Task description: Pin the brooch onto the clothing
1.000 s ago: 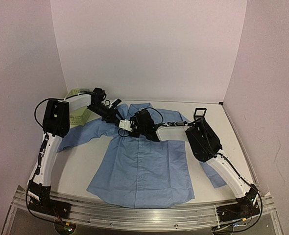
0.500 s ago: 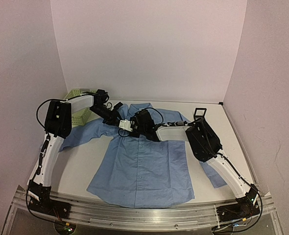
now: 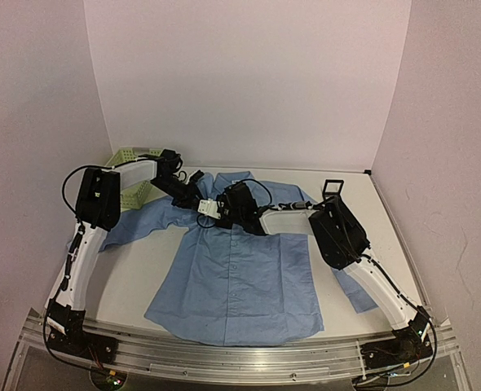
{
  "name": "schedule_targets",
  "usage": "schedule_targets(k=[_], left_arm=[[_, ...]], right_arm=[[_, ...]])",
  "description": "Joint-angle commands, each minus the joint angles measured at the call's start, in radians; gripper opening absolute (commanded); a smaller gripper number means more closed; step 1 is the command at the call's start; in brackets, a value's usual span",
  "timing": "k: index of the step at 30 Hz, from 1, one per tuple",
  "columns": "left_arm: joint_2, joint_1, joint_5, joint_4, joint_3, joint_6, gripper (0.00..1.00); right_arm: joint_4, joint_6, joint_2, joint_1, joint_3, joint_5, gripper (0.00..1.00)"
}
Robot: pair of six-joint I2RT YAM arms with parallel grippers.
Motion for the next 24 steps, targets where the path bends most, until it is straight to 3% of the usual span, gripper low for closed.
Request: schedule_targets(k=[1, 4, 11, 24], left_arm=[[0.006, -0.007, 0.011, 0.051, 0.022, -0.032, 0.17], [0.007, -0.007, 0.011, 0.053, 0.021, -0.038, 0.15], [0.005, -0.008, 0.016, 0.042, 0.020, -0.028, 0.00], [-0.012, -0.003, -0.031, 0.024, -0.023, -0.015, 0.00]], right_arm=[[-0.114, 0.002, 0.009, -0.002, -0.044, 0.006, 0.00], [-0.114, 0.002, 0.009, -0.002, -0.042, 0.004, 0.00], [-0.113, 0.002, 0.011, -0.002, -0.037, 0.007, 0.00], [-0.102, 0.114, -0.035, -0.009, -0.041, -0.013, 0.04]])
